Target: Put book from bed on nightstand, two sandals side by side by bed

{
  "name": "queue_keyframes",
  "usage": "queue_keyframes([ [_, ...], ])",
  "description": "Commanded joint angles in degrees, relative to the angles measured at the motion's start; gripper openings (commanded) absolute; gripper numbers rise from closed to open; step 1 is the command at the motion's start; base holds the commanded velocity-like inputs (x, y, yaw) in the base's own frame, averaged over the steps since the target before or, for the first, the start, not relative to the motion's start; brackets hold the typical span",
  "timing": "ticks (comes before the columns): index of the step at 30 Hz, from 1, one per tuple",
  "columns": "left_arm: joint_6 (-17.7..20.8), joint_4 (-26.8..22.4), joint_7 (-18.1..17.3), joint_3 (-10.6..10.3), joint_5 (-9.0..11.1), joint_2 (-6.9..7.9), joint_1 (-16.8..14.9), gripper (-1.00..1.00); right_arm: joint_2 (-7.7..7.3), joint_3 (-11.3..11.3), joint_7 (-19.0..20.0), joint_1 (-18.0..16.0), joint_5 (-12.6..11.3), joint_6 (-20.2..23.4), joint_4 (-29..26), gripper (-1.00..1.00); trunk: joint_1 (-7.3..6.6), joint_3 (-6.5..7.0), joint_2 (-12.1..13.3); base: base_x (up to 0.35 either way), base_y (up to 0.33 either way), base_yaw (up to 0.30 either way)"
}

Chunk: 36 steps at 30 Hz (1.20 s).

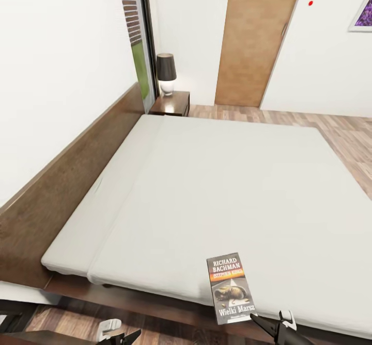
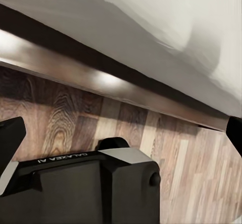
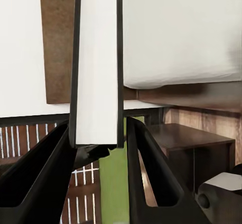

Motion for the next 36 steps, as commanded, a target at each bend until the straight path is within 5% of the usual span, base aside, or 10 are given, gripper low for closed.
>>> queue_keyframes([
  [1, -0.5, 0.1, -0.1, -0.5, 0.3, 0.01, 0.0, 1.00, -0.03, 0.3, 0.2, 0.0, -0.5, 0.6, 0.2, -1.00, 0.01, 0.04, 0.0, 0.000, 0.000, 0.000],
  [36, -0.5, 0.1, -0.1, -0.5, 0.2, -0.07, 0.0, 1.00, -0.03, 0.3, 0.1, 0.0, -0.5, 0.4, 3.1, -1.00, 0.01, 3.26, 0.0, 0.000, -0.037, 0.000],
])
